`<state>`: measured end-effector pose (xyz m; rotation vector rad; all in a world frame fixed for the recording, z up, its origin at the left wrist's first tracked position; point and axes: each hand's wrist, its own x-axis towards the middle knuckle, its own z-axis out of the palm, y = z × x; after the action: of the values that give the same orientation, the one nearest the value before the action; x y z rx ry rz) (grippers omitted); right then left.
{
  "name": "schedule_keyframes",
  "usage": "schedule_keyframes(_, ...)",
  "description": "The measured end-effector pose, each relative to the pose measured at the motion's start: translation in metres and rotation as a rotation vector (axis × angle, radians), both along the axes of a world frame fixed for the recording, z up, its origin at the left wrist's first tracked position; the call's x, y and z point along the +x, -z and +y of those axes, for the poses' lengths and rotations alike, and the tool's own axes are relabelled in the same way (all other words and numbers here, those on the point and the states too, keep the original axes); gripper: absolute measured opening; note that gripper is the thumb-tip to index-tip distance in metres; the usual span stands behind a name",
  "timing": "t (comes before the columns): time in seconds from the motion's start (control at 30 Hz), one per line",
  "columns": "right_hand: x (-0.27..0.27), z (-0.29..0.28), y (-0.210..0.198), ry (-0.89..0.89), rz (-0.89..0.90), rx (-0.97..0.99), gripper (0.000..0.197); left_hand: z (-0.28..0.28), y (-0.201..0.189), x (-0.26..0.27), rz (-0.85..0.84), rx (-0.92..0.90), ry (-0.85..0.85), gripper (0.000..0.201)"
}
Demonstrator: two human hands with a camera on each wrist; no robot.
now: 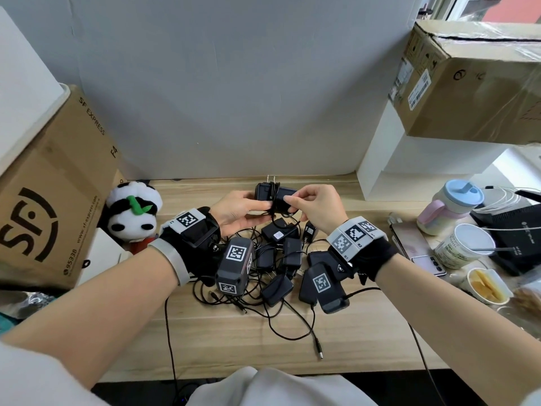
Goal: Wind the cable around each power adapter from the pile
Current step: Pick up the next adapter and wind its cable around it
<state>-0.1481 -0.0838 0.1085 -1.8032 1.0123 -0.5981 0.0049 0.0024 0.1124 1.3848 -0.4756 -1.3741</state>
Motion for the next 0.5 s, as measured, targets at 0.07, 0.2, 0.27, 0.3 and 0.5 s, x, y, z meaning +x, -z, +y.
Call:
schedule_keyframes(0.07,-0.001,0.001,0.0,0.007,0.022,-0.017,0.016,0.0,-0.003,0.001,-0.004,0.007,0.035,0.019)
schedule_keyframes(0.2,0.003,0.003,-0.002,0.019,0.122,-0.18,0.015,-0.001,-0.009,0.002,-0.02,0.031,0.064,0.016)
schedule_keyframes(0.27,0.005,0.006,-0.003,-0.007,0.166,-0.226,0.014,-0.001,-0.011,0.002,-0.027,0.036,0.056,0.011)
schedule_keyframes(0.3,0.006,0.006,-0.003,-0.033,0.176,-0.219,0.014,-0.002,-0.011,0.002,-0.035,0.038,0.057,0.01)
schedule_keyframes(0.5,0.005,0.005,-0.001,-0.013,0.018,-0.042,0.013,-0.005,-0.017,0.001,-0.121,0.048,0.069,0.02)
